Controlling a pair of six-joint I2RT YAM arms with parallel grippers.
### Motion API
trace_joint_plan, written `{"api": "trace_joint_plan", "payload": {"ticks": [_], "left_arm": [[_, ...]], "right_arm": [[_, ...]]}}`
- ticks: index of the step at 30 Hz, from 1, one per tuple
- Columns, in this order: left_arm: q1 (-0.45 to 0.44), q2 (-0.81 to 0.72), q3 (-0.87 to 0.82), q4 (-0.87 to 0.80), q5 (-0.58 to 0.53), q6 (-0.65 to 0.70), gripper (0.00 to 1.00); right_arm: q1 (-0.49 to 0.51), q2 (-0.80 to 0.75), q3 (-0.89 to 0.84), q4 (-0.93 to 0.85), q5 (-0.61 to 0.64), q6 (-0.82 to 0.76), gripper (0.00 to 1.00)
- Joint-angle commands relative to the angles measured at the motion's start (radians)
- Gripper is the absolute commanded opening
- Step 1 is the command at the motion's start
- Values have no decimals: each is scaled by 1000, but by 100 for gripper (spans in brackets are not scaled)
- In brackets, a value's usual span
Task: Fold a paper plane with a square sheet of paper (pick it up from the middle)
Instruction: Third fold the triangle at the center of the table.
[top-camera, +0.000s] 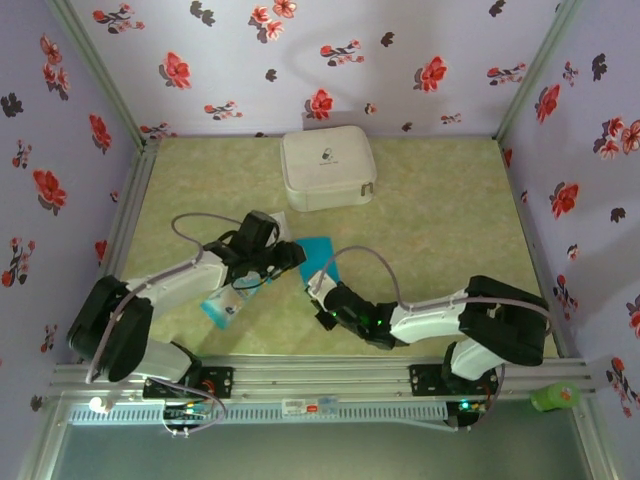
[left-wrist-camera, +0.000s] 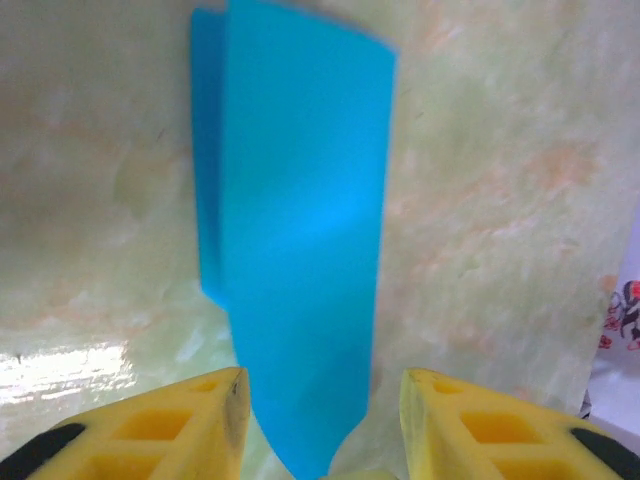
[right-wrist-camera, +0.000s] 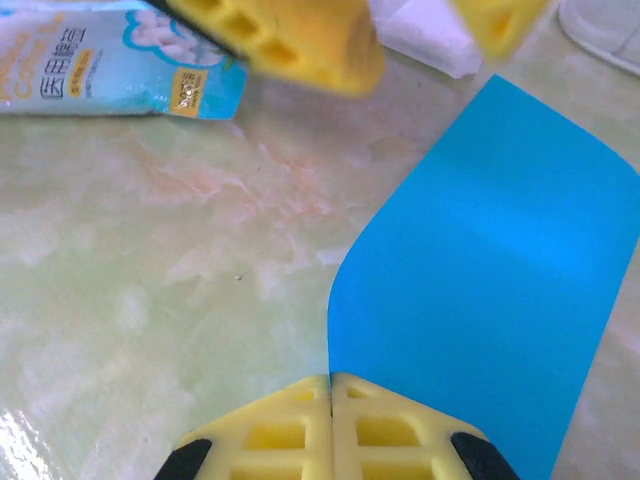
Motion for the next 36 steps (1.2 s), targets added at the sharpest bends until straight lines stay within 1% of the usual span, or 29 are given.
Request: {"api": "trace_joint_plan", "payload": {"ticks": [1, 4, 5, 7, 9, 12, 17, 23, 32, 36], "left_arm": [[37, -12, 32, -48, -9, 80, 43], [66, 30, 60, -7, 65, 100, 38], [68, 48, 76, -2, 85, 114, 36], [68, 87, 108, 4, 108, 139, 33], [68, 133, 135, 28, 150, 147, 30], [64, 209, 194, 16, 202, 180, 29], [47, 328, 260, 3, 246, 219, 28], [14, 475, 350, -89, 233, 255, 23], [-5, 555, 370, -180, 153, 306, 22], [-9, 567, 358, -189, 146, 310, 21]], "right_arm": [[-52, -40, 27, -87, -217, 153, 0], [-99, -51, 25, -83, -343, 213, 0], [-123, -48, 31, -89, -398, 237, 0], [-155, -40, 34, -79, -462, 277, 0], [-181, -32, 29, -53, -508, 310, 0], [-210, -30, 12, 4, -542, 358, 0], [-242, -31, -5, 49, -564, 402, 0], [-248, -23, -13, 64, -564, 413, 0], [-260, -6, -14, 79, -572, 414, 0], [-280, 6, -2, 32, -556, 424, 0]]}}
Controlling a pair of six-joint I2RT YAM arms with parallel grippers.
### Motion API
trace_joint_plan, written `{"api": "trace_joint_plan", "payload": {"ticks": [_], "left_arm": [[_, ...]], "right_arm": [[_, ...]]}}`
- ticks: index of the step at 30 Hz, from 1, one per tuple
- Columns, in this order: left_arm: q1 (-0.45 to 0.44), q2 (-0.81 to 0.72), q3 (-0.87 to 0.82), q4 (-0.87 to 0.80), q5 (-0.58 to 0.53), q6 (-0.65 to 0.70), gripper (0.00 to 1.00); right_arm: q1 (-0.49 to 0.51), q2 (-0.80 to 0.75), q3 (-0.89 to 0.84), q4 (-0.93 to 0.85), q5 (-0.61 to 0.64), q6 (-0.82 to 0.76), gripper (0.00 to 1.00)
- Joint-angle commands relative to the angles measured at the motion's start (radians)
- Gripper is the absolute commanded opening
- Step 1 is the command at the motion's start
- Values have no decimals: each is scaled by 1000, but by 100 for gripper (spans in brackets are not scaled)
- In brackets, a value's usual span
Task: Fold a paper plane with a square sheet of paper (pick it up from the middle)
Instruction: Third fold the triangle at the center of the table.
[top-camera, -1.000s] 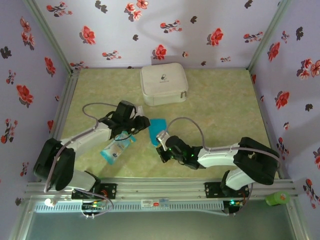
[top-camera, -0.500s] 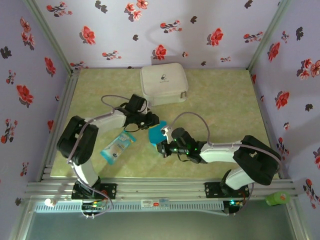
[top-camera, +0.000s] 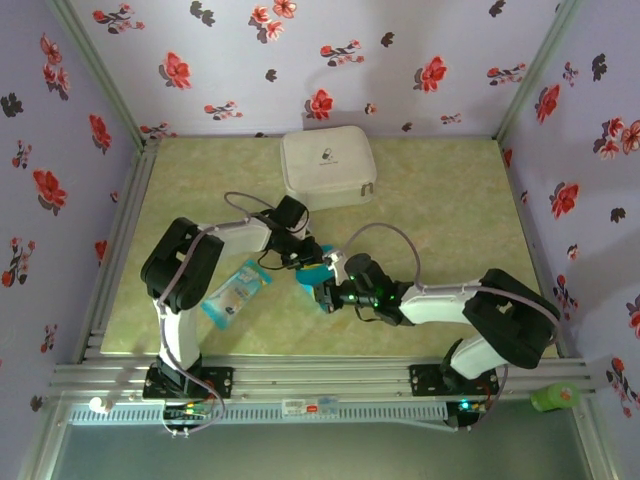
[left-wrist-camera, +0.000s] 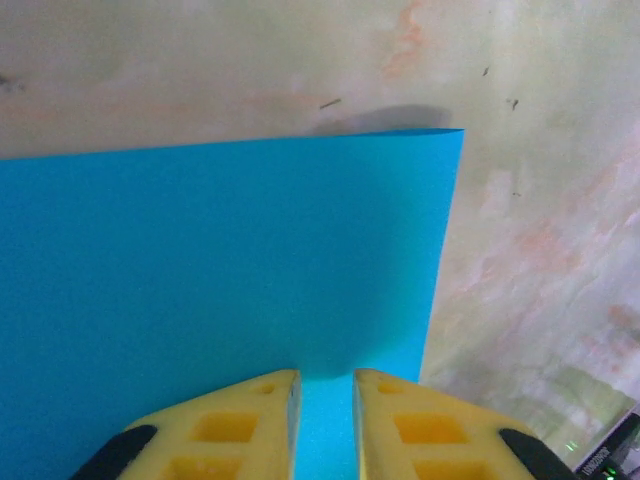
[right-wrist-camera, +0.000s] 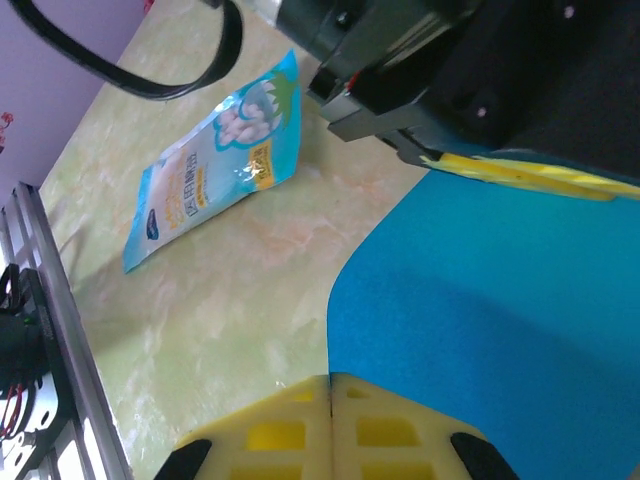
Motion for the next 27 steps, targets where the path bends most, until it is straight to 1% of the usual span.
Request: {"api": "trace_joint_plan", "payload": {"ticks": [1, 3, 8, 10, 13, 27], "left_arm": [[-8, 31, -4, -62, -36, 30, 21], [-9, 27, -11, -52, -36, 22, 20], [-12, 18, -15, -48, -37, 19, 20], [-12, 13, -21, -44, -37, 18, 20], [-12, 13, -23, -41, -36, 16, 20], [-14, 6, -27, -31, -36, 10, 20]], "right_arm": [[-24, 29, 7, -51, 11, 23, 0], [-41, 44, 13, -77, 18, 33, 0], [-74, 67, 10, -57, 23, 73, 0], [-83, 76, 29, -96, 25, 75, 0], [-96, 79, 49, -147, 29, 65, 0], [-108, 102, 100, -230, 60, 3, 0]]}}
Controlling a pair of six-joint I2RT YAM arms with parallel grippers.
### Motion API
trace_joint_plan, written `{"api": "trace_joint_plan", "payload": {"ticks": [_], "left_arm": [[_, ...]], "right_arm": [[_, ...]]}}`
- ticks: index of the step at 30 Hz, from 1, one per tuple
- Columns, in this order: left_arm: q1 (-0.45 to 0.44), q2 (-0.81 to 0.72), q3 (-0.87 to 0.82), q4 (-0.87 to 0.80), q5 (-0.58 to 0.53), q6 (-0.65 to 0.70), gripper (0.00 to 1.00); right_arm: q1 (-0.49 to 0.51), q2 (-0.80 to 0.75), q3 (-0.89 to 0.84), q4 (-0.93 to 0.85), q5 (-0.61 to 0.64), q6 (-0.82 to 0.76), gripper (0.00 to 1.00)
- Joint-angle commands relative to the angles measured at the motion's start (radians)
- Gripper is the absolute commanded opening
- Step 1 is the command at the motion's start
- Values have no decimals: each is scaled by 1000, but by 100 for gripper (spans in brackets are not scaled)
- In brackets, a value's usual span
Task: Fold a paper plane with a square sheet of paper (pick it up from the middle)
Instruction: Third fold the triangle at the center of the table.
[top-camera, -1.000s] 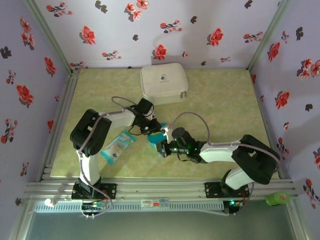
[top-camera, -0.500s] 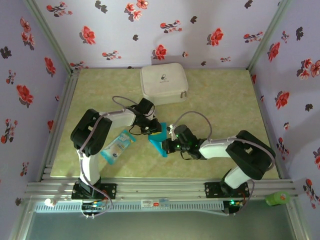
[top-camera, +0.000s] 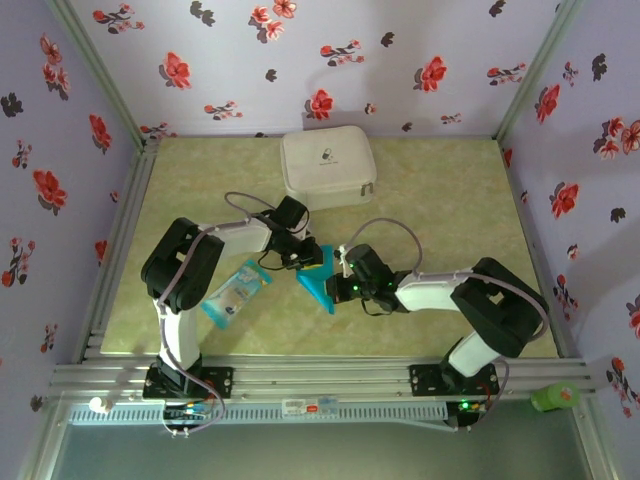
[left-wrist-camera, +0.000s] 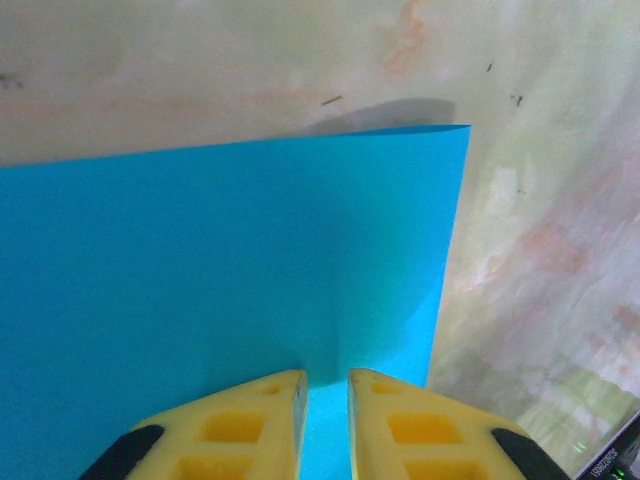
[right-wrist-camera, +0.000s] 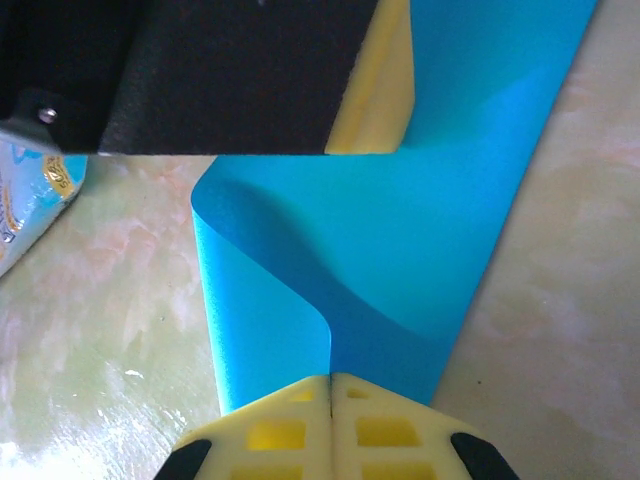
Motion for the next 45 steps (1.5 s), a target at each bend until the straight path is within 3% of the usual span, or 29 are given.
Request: {"api": "trace_joint_plan", "payload": {"ticks": [1, 45], "left_arm": [[-12, 6, -26, -31, -29, 7, 20], [-10, -8, -47, -19, -31, 1, 20]], "right_arm": [[-8, 22, 37, -47, 24, -33, 0], [-21, 74, 124, -138, 27, -89, 0]]}}
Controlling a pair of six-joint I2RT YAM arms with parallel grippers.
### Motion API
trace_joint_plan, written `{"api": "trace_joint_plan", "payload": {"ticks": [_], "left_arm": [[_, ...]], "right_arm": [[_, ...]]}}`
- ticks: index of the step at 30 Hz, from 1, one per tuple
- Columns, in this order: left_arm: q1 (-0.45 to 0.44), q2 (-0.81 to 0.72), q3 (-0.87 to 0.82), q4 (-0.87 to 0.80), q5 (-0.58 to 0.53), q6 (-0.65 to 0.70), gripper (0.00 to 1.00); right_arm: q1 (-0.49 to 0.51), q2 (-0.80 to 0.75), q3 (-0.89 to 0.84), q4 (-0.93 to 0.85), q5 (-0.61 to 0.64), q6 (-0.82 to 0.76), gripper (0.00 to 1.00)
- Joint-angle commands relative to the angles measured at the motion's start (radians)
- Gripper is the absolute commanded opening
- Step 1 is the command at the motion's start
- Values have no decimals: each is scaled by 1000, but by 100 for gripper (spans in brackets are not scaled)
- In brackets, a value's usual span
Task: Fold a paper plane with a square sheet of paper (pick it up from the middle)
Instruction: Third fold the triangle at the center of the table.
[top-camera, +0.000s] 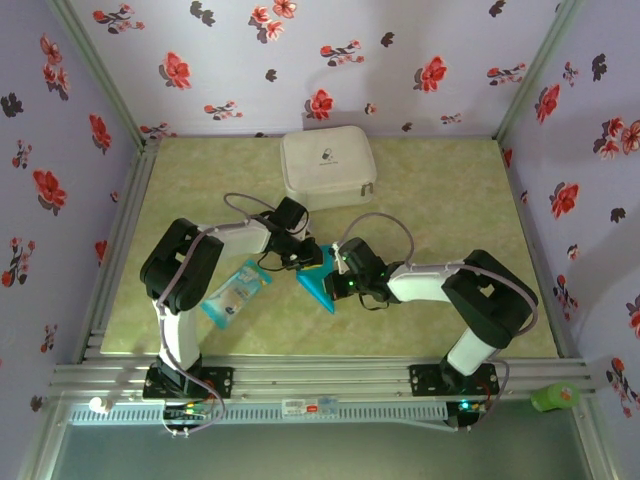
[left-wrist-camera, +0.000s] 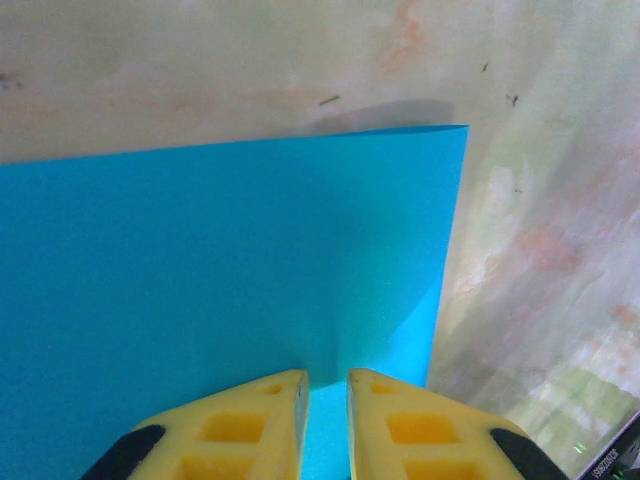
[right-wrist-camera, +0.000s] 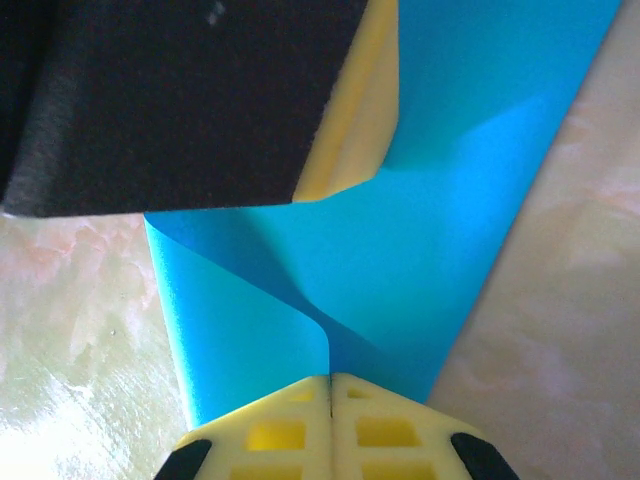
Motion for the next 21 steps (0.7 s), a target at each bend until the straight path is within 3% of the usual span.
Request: {"api": "trace_joint_plan", "payload": {"ticks": [1, 21], "left_arm": [[-10, 2, -27, -48, -29, 2, 19], [-10, -4, -36, -45, -29, 2, 20]], "right_arm": [[-7, 6, 22, -11, 16, -8, 0], [-7, 10, 44, -65, 38, -17, 0]]}}
